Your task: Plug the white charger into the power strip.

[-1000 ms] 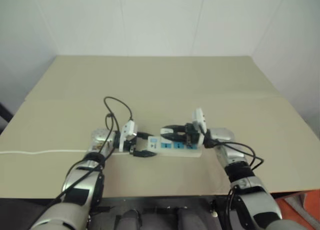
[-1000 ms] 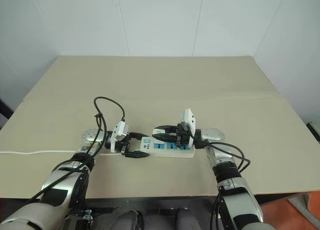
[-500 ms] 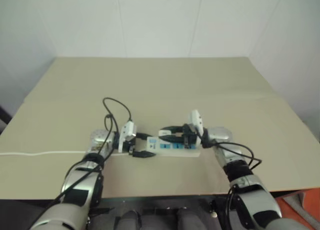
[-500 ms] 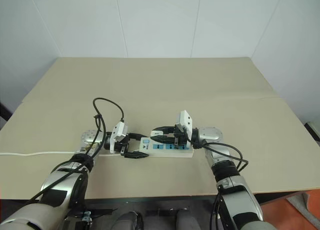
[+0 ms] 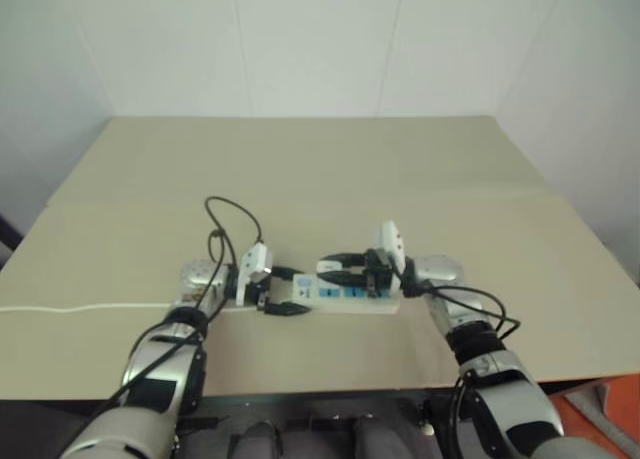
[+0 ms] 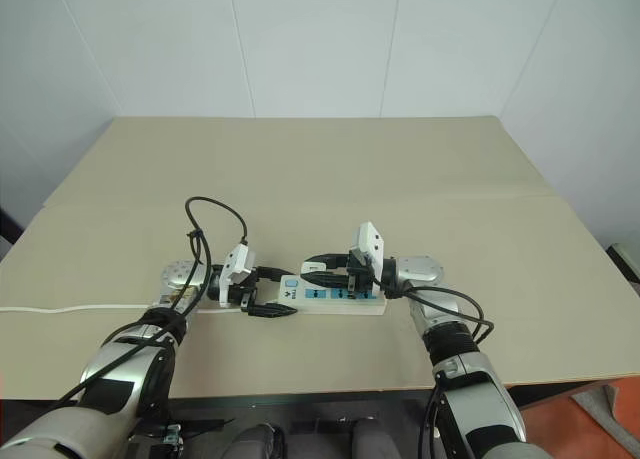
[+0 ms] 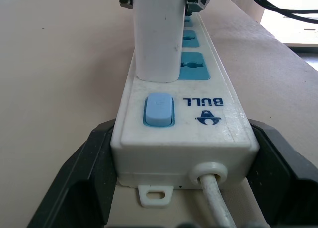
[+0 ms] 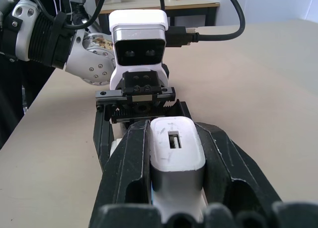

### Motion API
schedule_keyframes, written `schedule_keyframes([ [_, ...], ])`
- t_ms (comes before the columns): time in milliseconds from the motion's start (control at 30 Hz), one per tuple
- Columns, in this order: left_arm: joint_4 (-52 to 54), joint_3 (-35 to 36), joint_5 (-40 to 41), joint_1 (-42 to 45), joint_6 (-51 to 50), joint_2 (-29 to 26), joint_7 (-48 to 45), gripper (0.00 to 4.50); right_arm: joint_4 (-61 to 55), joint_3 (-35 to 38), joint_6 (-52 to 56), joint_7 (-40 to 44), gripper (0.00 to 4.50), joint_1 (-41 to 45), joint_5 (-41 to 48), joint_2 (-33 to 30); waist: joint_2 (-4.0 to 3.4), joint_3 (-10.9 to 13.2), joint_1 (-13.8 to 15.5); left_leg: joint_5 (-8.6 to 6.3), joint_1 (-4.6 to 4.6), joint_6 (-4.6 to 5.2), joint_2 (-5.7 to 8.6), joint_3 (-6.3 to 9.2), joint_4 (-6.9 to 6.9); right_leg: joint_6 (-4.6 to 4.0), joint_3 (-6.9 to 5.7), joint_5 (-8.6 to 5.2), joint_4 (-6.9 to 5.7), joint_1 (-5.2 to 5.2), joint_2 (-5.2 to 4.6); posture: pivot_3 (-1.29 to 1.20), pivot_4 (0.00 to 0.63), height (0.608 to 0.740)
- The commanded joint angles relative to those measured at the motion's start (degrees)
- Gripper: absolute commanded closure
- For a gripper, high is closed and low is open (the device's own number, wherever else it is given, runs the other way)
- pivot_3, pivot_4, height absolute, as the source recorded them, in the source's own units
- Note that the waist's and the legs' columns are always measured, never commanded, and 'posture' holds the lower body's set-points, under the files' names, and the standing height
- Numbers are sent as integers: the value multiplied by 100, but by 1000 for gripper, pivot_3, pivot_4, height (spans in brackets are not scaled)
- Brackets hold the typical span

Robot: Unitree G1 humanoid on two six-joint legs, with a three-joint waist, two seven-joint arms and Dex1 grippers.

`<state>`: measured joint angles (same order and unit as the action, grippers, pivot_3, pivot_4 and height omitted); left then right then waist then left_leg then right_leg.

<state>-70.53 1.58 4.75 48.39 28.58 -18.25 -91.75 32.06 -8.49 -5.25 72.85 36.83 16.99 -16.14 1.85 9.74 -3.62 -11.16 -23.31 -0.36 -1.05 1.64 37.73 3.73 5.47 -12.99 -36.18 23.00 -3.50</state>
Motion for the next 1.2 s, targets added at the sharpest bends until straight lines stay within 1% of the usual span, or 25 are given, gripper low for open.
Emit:
schedule_keyframes([
  [33, 110, 13, 84, 52, 16, -41, -75, 1227, 465, -314, 399, 10, 3379, -292, -449, -146, 0, 0, -2, 0, 0, 0, 0, 0, 0, 1, 0, -1, 0, 0, 0, 0, 150, 740],
  [67, 107, 14, 80, 56, 18, -42, -75, 1227, 474, -324, 480, 47, 3379, -268, -434, -151, 0, 0, -2, 0, 0, 0, 0, 0, 0, 1, 0, -1, 0, 0, 0, 0, 150, 740],
  [100, 103, 16, 76, 60, 20, -43, -75, 1227, 485, -329, 528, 69, 2642, -250, -430, -153, 1, -1, 1, 0, 0, 0, 0, 0, 0, 1, 0, -1, 0, 0, 0, 0, 150, 740],
  [200, 103, 17, 75, 68, 26, -55, -75, 1227, 488, -319, 455, 78, 1694, -241, -453, -144, 7, -6, 6, -1, -1, 0, 0, 0, 0, 1, 0, -1, 1, 1, 0, 0, 150, 740],
  [333, 100, 25, 73, 75, 28, -62, -75, 1227, 481, -287, 359, 59, 226, -232, -488, -129, 9, -7, 6, -1, -1, 0, 0, 1, 0, 3, -1, -2, 1, 0, 0, 0, 150, 740],
  [367, 104, 23, 77, 74, 29, -64, -75, 1227, 480, -285, 318, 55, 30, -230, -499, -130, 9, -7, 6, -1, -1, -1, 0, 1, 0, 3, -1, -2, 1, 0, 0, 0, 150, 740],
  [567, 112, -82, 36, 199, -98, -99, -75, 1227, 445, -271, 200, 58, 30, -218, -515, -166, 9, -7, 10, -1, -1, -1, 0, 2, 0, 3, -1, -3, 1, 0, 0, 0, 150, 740],
  [633, 187, -100, 182, 239, -186, -103, -75, 1227, 445, -254, 177, 36, 30, -209, -514, -170, 9, -7, 10, -1, -2, -1, 0, 2, 0, 3, -1, -3, 1, 0, 0, 0, 150, 740],
  [667, 270, -108, 338, 242, -261, -106, -75, 469, 410, -244, 195, 34, 0, -209, -501, -180, 9, -7, 9, -1, -2, -1, 0, 1, 0, 3, -1, -3, 1, 0, 0, 0, 150, 740],
  [700, 408, -177, 524, 228, -354, -152, -75, 212, 364, -231, 195, 8, 0, -215, -494, -191, 9, -7, 10, -1, -2, -1, 0, 2, 0, 4, -1, -3, 2, 1, 0, 0, 150, 740],
  [733, 563, -271, 718, 191, -464, -221, -75, 80, 314, -221, 207, 2, 0, -219, -483, -207, 9, -7, 13, -1, -3, -1, 0, 1, 0, 4, -1, -3, 1, 1, 0, 0, 150, 740],
  [833, 1202, -560, 1389, -28, -825, -514, -75, 80, 101, -127, 235, -37, 0, -255, -394, -273, 9, -6, 7, -1, -4, -1, -1, 2, 0, 4, -1, -3, 0, 2, 0, 0, 150, 740],
  [900, 1652, -419, 1871, -218, -1056, -635, -75, 80, -251, -7, 269, -19, 0, -332, -267, -404, 8, -6, 19, -1, -5, -1, -2, 3, -1, 3, -1, -3, 1, 3, 0, 0, 150, 740],
  [1000, 2571, -471, 2541, -606, -1803, -1110, -75, 80, -1138, 313, 370, 7, 0, -558, 35, -774, 7, -4, 39, -2, -15, -2, -1, 3, -2, 4, -1, -3, 3, 9, -3, 0, 150, 740],
  [1100, 3292, -456, 2917, -1019, -2235, -1746, -75, 80, -2142, 857, 550, 220, 0, -838, 437, -1596, -14, 22, 42, -2, -46, -3, -3, 3, -1, 1, -1, -1, 1, 40, -3, 0, 150, 740],
  [1200, 3456, -379, 2940, -1261, -2188, -2146, -75, 80, -2546, 1245, 158, 382, 0, -1206, 299, -2479, -32, 34, 96, -2, -56, -3, -2, -1, -2, -12, 1, 6, 0, 56, -4, 0, 150, 740],
])
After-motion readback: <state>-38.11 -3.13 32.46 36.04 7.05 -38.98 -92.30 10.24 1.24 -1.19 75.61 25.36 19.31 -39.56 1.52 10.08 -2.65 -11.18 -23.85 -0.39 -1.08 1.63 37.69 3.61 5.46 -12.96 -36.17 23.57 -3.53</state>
